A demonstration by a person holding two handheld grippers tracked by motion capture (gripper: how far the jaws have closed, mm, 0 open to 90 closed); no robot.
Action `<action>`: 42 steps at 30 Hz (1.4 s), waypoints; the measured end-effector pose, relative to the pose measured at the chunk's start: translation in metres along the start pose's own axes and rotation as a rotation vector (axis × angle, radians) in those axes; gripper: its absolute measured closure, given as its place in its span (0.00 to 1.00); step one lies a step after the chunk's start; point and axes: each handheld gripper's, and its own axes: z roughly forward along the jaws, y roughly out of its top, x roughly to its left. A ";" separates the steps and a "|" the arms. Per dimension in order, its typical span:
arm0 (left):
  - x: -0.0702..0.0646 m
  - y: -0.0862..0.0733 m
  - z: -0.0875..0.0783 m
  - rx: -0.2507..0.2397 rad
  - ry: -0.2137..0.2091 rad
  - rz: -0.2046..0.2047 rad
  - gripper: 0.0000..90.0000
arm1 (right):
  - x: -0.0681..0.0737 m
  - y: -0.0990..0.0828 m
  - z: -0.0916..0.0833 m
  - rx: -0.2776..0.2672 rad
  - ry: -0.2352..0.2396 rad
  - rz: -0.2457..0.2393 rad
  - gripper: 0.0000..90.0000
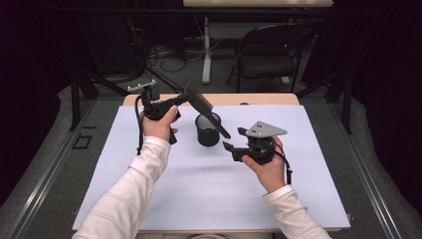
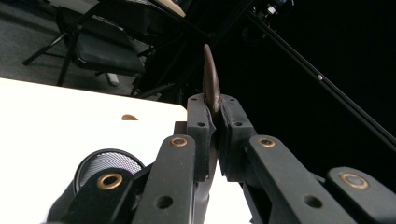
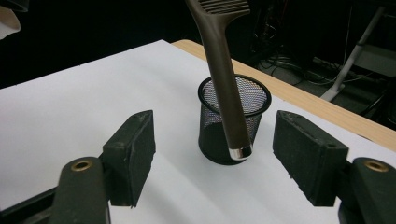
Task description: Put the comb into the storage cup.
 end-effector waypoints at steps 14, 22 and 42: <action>0.003 0.005 -0.005 -0.031 0.020 0.013 0.94 | 0.002 0.001 -0.003 0.012 -0.007 -0.024 0.16; 0.006 0.009 -0.007 -0.051 0.035 0.014 0.94 | 0.002 0.001 -0.001 0.016 0.007 -0.013 0.04; 0.010 0.020 -0.019 -0.099 0.081 0.025 0.94 | 0.005 0.002 0.001 0.008 -0.017 -0.025 0.00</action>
